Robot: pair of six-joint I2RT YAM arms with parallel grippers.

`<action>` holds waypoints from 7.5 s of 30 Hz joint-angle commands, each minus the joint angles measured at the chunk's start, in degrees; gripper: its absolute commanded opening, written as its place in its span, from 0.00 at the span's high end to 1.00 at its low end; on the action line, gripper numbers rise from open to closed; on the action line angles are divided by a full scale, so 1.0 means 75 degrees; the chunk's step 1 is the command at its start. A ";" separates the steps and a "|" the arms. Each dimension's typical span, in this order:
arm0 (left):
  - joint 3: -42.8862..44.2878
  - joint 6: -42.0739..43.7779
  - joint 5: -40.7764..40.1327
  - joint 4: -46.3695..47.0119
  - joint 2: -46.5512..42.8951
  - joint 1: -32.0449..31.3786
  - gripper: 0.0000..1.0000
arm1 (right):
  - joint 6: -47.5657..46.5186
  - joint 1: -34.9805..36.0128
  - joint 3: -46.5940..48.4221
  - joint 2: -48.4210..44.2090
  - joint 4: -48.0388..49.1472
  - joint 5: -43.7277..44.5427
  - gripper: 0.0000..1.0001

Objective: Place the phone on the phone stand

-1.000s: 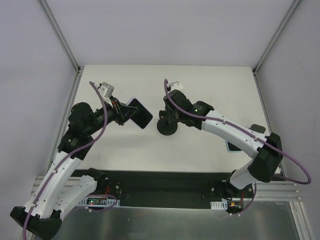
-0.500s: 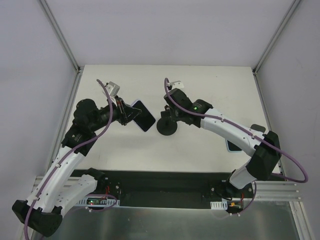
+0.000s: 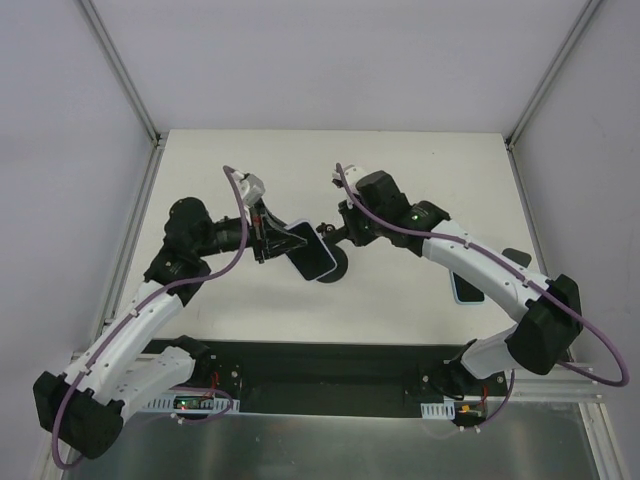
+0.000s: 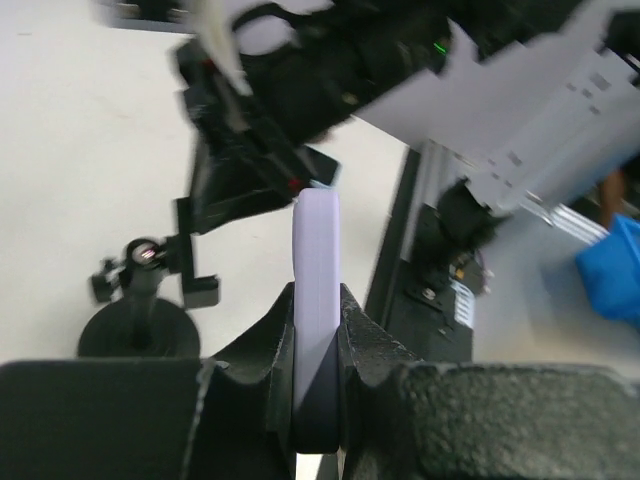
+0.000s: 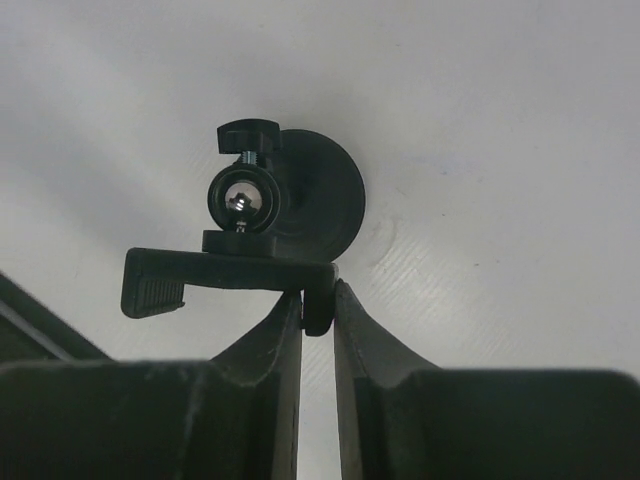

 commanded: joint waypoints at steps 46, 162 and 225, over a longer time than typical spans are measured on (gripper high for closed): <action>0.4221 0.5310 0.2055 -0.2337 0.4868 -0.1849 1.00 | -0.2232 -0.1668 -0.0541 -0.0504 0.0523 -0.5366 0.99; 0.1759 0.3142 -0.8564 -0.3579 -0.2387 -0.2529 1.00 | -0.5735 0.1308 0.3126 0.2108 -0.2699 -0.3466 0.64; 0.3047 0.2579 -0.1346 -0.2794 0.1221 -0.2517 1.00 | -0.0168 -0.0976 -0.1465 -0.3608 -0.0218 -0.1619 0.21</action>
